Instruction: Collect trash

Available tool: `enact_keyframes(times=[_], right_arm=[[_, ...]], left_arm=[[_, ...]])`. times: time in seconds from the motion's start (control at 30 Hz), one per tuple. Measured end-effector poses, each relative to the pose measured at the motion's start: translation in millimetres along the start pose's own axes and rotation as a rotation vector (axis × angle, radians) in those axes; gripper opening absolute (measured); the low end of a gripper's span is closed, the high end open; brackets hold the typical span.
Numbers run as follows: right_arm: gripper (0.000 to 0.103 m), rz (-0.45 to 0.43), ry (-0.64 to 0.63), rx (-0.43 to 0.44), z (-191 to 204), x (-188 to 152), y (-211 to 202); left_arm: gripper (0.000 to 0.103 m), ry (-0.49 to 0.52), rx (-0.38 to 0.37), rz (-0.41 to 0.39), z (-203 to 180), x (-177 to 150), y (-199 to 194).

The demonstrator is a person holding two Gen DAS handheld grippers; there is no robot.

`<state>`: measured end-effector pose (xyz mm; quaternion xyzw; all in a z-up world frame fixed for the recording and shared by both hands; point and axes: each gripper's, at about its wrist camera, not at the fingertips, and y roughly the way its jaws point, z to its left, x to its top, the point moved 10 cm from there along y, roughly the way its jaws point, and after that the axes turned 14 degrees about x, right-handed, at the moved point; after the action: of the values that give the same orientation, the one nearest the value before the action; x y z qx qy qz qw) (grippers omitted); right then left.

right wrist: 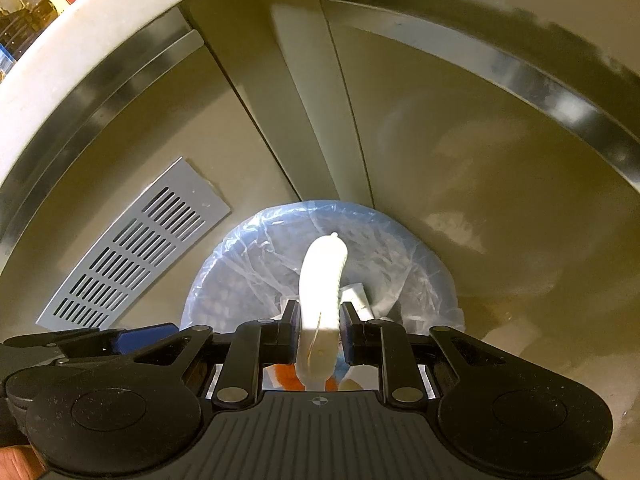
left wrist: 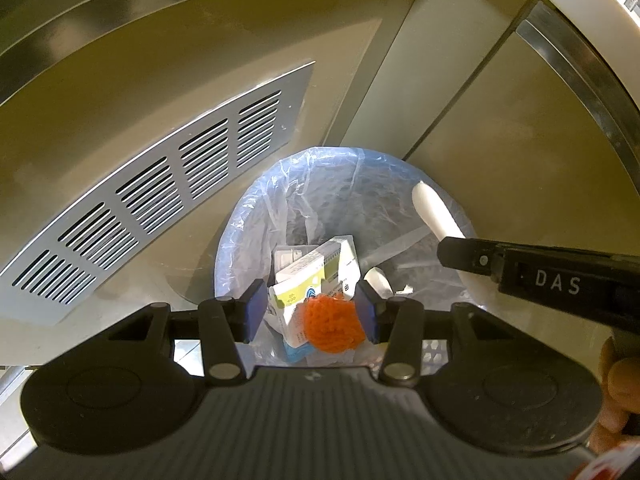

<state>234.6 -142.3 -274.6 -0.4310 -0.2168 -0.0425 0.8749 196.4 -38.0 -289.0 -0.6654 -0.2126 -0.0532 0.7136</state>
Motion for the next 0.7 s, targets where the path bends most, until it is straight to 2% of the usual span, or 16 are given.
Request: enact_keyframes(times=[0.1,0.17,0.2,0.7], right_arm=[[0.023,-0.013,-0.002,-0.008,-1,1,1],[0.044,-0.023,0.009,-0.014,-1,2,1],[0.047,-0.026,0.015,-0.014,-2,2,0],[0.048,-0.016,0.022,-0.030,-3,-9,-14]], left_arm=[[0.044,0.001,0.000,0.000,0,0,0],[0.044,0.000,0.000,0.001,0,0,0],[0.044,0.000,0.000,0.001,0,0,0],[0.044,-0.002,0.002,-0.027,2,1,-10]])
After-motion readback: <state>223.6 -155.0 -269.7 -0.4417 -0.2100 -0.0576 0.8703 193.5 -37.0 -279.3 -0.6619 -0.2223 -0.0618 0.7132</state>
